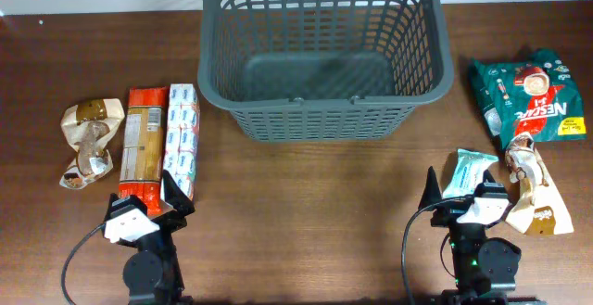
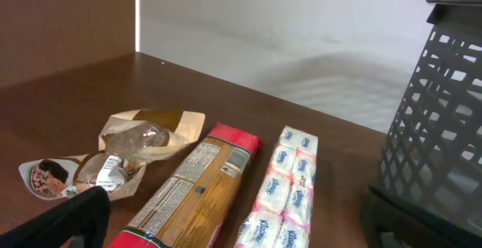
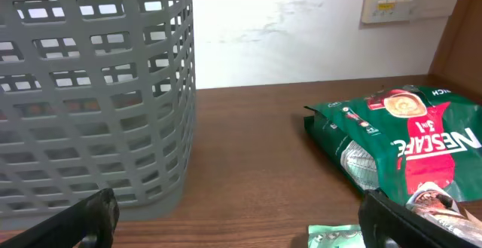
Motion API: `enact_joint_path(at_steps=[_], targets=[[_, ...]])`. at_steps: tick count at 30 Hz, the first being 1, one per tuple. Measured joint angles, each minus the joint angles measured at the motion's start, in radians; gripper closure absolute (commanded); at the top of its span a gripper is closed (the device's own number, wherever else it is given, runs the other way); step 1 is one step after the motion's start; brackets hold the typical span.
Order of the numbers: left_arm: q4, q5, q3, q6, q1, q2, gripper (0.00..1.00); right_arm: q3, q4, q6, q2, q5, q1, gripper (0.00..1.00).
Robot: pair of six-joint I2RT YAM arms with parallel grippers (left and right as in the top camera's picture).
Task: Pack container
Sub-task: 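Move the right gripper to the green Nescafé pouch and grasp it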
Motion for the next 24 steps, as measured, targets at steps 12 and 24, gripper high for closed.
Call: enact_joint_path(at_steps=[12, 24], targets=[[0.000, 0.000, 0.000, 0.000, 0.000, 0.000, 0.01, 0.000, 0.000, 0.000, 0.000, 0.000, 0.000, 0.01], [0.000, 0.000, 0.000, 0.000, 0.000, 0.000, 0.01, 0.000, -0.002, 0.001, 0.000, -0.028, 0.000, 0.01]])
